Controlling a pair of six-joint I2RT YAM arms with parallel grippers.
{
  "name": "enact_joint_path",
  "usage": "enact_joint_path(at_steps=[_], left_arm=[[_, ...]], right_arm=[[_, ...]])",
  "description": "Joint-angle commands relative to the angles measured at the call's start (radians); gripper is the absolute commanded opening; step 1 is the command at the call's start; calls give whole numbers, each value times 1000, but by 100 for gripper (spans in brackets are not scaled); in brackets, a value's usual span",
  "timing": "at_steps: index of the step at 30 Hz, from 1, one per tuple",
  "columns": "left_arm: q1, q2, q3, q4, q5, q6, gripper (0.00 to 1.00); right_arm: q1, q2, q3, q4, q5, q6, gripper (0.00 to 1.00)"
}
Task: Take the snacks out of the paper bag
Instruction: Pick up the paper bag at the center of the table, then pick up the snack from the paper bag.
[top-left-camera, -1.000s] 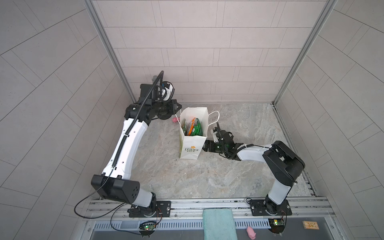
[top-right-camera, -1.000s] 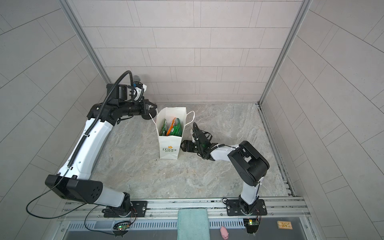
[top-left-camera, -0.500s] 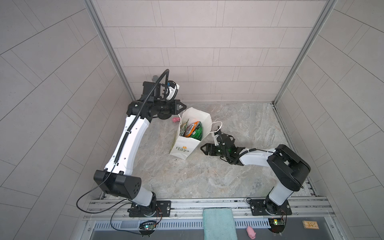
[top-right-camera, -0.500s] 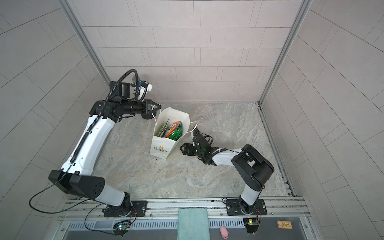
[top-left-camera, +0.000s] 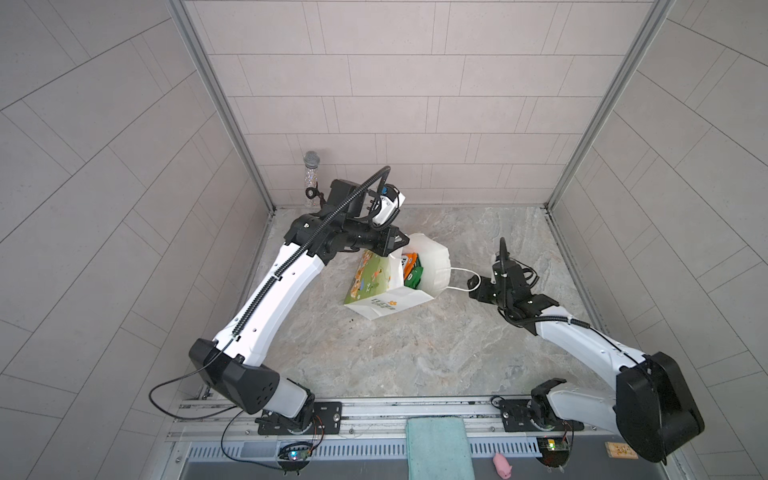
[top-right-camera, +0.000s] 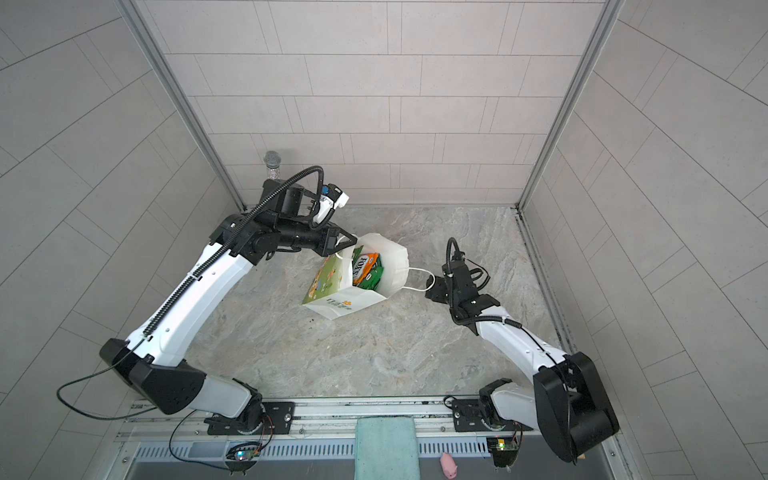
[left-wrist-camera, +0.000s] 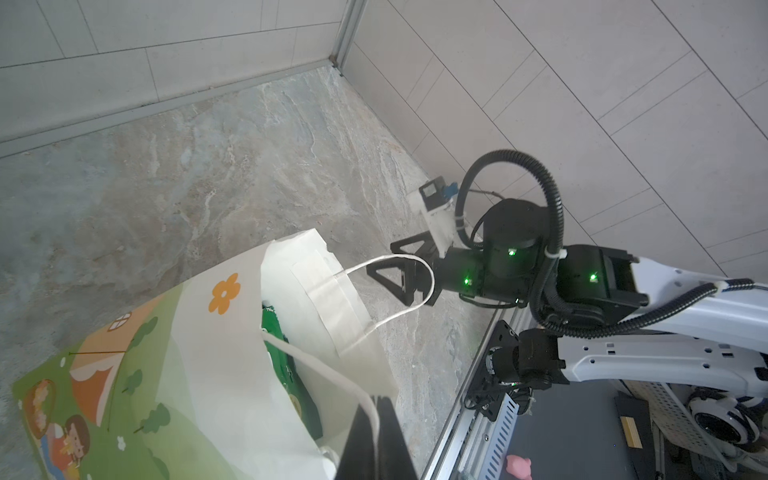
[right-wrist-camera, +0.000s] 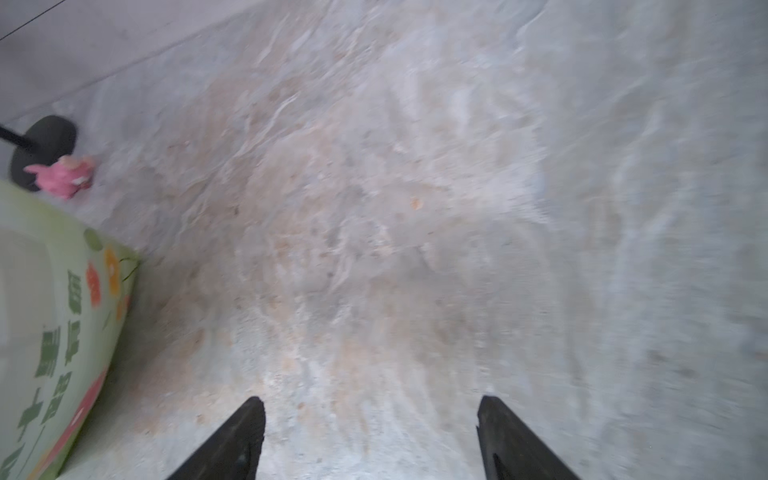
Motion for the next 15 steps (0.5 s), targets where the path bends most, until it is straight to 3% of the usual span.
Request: enact_joint_path(at_steps=[1, 12, 15], left_arm=[[-28, -59, -22, 13, -3, -17, 0], [-80, -135, -33, -37, -14, -39, 0], [-88, -145, -47, -37, -41, -47, 0]], right_arm=[[-24, -74, 26, -176, 81, -96, 82], [-25, -174, 163, -362, -75, -197, 81], [-23, -196, 187, -372, -192, -209, 80]])
